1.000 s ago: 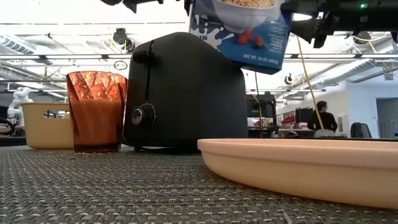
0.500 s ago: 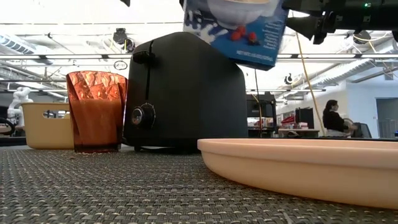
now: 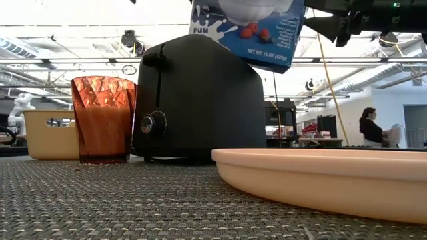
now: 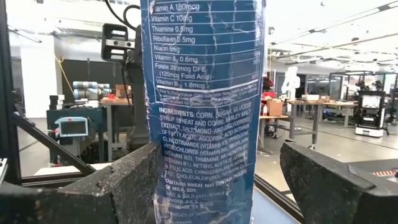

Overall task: Arrange a breakfast setting
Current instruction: Put the cereal from the blue cereal box into the red bowl

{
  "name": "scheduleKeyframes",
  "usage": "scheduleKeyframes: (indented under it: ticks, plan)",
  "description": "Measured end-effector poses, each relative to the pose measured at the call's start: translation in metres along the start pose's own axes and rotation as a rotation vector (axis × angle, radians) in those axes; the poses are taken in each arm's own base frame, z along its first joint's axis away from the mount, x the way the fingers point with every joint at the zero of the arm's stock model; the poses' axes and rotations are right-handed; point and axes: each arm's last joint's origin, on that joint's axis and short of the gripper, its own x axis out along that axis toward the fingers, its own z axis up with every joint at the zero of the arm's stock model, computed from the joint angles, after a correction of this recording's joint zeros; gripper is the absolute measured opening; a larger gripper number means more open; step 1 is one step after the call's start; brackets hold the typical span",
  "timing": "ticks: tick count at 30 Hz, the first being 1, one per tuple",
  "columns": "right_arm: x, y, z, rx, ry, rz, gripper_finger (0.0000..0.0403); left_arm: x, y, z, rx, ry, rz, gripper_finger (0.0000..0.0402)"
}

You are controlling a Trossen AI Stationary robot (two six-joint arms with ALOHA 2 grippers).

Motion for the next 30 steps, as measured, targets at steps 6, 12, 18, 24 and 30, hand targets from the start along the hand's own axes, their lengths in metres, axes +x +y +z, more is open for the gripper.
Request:
scheduleKeyframes:
  ticks: [6,12,18,24,30]
  plan:
    - [0.0,0.002,0.001,0.003,-0.015,0.067,0.0313,0.0,-0.001,0.001,-0.009,-0.009,-0.007,0.0023]
    - [0.004,0.006,0.0,0.011,-0.042,0.132,0.0313,0.002,-0.004,0.003,-0.007,-0.026,-0.022,0.0023]
    - [0.009,0.012,-0.001,0.024,-0.093,0.23,0.0313,0.003,-0.008,0.006,0.008,-0.055,-0.035,0.0023]
    - [0.015,0.016,-0.004,0.035,-0.127,0.255,0.0313,0.003,-0.008,0.007,0.011,-0.062,-0.021,0.0023]
    - [0.019,0.021,-0.012,0.077,-0.092,0.329,0.0313,0.004,-0.008,0.007,0.022,-0.068,-0.016,0.0023]
